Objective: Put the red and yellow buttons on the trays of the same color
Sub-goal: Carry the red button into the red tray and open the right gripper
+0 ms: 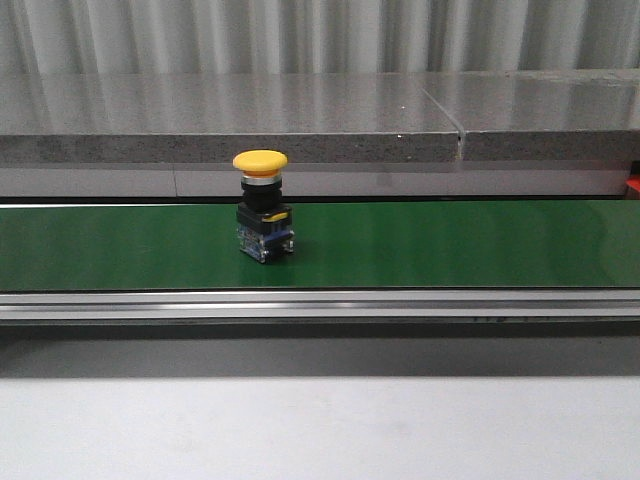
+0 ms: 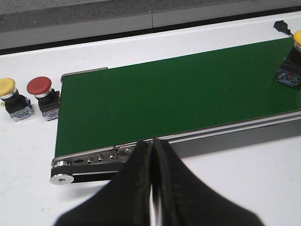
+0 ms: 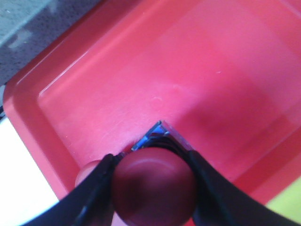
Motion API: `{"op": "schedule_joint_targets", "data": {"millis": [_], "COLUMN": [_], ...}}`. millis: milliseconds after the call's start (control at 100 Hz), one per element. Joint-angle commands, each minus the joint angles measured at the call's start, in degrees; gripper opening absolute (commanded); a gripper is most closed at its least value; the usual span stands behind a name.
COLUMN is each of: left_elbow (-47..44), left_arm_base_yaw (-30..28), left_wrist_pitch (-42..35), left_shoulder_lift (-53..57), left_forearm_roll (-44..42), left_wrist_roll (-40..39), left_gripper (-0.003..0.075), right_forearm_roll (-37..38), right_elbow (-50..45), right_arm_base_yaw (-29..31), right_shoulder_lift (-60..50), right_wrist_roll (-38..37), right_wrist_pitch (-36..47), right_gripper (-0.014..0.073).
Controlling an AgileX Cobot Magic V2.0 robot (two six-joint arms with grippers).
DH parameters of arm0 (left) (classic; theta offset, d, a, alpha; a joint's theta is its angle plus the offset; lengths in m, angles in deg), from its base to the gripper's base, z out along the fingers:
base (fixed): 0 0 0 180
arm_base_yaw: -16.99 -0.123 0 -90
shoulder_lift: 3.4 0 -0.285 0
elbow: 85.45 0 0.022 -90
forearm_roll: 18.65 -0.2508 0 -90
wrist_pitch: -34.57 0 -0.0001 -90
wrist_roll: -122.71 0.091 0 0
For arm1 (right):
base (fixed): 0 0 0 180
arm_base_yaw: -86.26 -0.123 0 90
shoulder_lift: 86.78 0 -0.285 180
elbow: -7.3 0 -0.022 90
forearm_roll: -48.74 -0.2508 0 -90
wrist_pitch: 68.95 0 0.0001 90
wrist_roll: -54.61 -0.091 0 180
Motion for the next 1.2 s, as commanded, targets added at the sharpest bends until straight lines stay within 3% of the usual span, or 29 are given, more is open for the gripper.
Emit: {"op": "schedule_joint_targets", "data": {"millis": [0,400,470,640,710,1190], "left_elbow": [1.51,1.51,1.51,1.51,1.51,1.51], "left_arm_base_yaw": [0.54,0.54,0.54,0.54,0.54,0.54], "left_wrist_pitch": [-3.75,-3.75,-3.75,-3.75,-3.75,-3.75], "left_shoulder_lift": [-0.36,-0.36,-0.36,-0.36,-0.36,-0.36], "left_forearm_roll": [0.57,0.57,0.57,0.57,0.57,0.57], "left_wrist_roll": [-0.58,-0.58,-0.58,-0.58,-0.58,-0.58], "left_gripper": [-0.0021,-0.0021,-0.0021,-0.0021,-0.0021,-0.0021], "right_forearm_roll": [-2.24,-6.98,-6.98,-6.98,-6.98,-4.91], "right_elbow": [1.69,1.75,1.75,1.75,1.75,2.0], "right_arm_base_yaw": [0.36,0.36,0.36,0.36,0.36,0.36], "right_shoulder_lift": [-0.8,4.52,4.52,4.52,4.52,-1.08], "right_wrist_roll": [-0.09,-0.04,-0.04,-0.04,-0.04,0.17], "right_wrist_pitch": [4.08,6.1,6.23,5.98,5.98,5.83], "right_gripper": [0.0055,0.0078,0.0158,0.0461,0.0521,0.0528]}}
